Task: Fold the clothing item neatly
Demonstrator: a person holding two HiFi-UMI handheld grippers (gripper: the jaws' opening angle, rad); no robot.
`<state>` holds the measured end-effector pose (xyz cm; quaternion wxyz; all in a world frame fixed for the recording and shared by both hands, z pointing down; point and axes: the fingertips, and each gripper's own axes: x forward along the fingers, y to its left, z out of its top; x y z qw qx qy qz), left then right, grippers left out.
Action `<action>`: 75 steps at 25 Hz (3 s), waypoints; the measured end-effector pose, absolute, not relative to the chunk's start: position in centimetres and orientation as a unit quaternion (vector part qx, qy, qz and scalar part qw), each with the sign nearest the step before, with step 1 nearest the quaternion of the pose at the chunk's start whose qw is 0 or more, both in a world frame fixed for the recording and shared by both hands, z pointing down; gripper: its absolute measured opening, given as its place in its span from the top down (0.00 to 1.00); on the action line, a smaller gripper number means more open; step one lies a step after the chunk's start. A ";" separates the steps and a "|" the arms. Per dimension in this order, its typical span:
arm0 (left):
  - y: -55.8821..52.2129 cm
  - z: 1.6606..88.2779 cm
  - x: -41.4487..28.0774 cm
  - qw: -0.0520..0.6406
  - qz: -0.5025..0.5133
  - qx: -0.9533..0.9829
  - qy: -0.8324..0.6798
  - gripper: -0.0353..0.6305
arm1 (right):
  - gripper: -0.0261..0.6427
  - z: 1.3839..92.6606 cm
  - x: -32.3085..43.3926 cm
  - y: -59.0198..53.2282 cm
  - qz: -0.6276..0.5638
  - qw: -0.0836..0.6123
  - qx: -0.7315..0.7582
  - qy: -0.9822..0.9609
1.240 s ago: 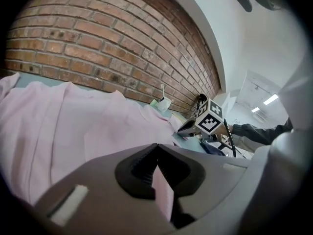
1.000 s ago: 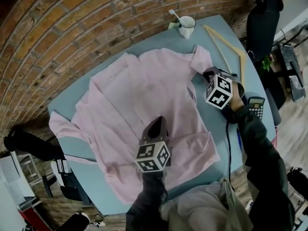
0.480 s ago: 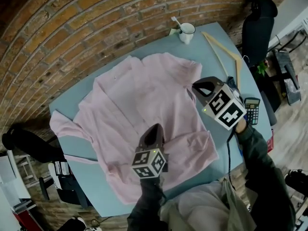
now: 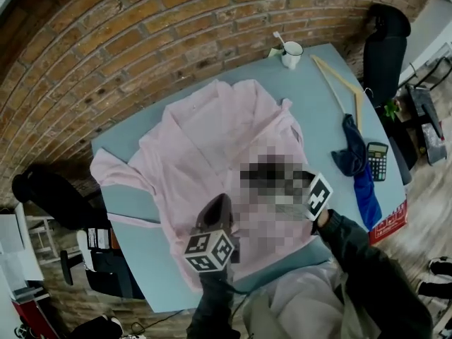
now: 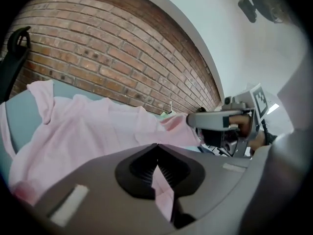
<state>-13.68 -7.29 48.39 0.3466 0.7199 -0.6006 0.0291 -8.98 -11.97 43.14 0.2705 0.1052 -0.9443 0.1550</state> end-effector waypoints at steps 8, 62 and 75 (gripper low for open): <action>-5.0 49.8 -16.0 0.377 0.044 0.708 -0.596 0.72 | 0.72 48.7 -6.8 -8.4 0.248 0.285 0.147 -0.914; -17.5 38.8 -24.9 -0.024 0.158 0.815 -0.557 0.89 | 0.75 53.0 -2.4 -8.1 0.310 0.294 0.234 -0.873; -9.6 48.0 -10.2 -0.018 0.359 0.894 -0.268 0.42 | 0.74 49.3 5.3 -7.2 0.249 0.258 0.308 -0.881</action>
